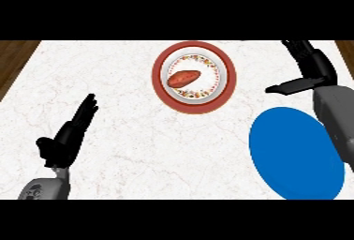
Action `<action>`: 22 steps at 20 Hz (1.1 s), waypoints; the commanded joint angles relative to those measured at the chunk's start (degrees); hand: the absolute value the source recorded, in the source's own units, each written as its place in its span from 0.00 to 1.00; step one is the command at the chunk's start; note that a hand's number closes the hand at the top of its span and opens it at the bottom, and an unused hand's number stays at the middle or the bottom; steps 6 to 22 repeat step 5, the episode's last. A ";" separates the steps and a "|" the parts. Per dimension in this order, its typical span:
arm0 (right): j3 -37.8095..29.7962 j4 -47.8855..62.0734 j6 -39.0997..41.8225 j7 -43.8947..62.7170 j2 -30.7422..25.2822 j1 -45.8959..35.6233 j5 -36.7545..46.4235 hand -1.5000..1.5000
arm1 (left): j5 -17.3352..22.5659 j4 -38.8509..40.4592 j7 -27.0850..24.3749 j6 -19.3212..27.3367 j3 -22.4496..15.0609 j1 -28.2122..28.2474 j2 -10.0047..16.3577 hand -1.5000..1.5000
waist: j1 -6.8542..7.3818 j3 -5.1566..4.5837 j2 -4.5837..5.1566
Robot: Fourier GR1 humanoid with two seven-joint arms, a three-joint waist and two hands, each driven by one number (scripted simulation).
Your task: Pick the sweet potato from the plate and place it in the plate
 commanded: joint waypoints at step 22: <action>-0.12 1.20 -2.56 -5.11 -0.40 2.38 0.83 0.00 | -1.04 0.56 1.28 1.37 -0.25 -2.55 -0.84 0.50 | 0.39 0.09 0.38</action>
